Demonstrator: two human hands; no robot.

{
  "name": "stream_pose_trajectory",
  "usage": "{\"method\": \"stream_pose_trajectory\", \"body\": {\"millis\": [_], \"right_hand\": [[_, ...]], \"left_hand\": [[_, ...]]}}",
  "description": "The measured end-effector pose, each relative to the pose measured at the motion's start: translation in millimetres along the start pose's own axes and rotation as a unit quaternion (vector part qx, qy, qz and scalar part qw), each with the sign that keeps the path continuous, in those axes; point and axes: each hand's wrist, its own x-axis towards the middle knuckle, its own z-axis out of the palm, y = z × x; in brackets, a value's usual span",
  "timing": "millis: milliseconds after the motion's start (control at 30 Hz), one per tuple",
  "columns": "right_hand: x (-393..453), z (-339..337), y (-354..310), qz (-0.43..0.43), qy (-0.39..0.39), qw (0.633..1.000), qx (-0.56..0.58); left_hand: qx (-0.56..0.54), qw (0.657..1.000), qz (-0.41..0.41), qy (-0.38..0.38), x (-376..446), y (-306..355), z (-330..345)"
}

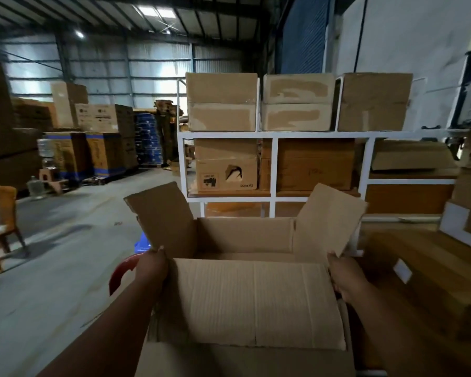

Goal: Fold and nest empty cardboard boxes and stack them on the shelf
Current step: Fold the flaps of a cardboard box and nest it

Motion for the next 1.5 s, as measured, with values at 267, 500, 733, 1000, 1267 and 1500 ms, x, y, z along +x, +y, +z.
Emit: {"method": "stream_pose_trajectory", "body": {"millis": [267,500,733,1000,1267,1500], "right_hand": [[-10,-23,-20,-0.095,0.081,0.975,-0.186],[-18,-32,-14,-0.103,0.1,0.971,-0.19],[-42,-30,-27,-0.145,0.014,0.927,-0.346],[-48,-45,-43,-0.169,0.029,0.898,-0.406],[-66,-18,-34,-0.159,-0.021,0.897,-0.411],[-58,-57,-92,-0.24,0.146,0.926,-0.252]], "left_hand": [[0.006,0.996,0.016,0.091,29,-22,-42],[0.024,0.997,0.051,0.056,27,-29,-55],[0.187,0.976,0.115,0.013,5,-15,-52],[0.179,0.979,0.103,-0.005,3,8,-68],[0.24,0.964,0.115,0.012,-1,-20,-50],[0.236,0.928,0.199,0.21,-13,39,-76]]}}
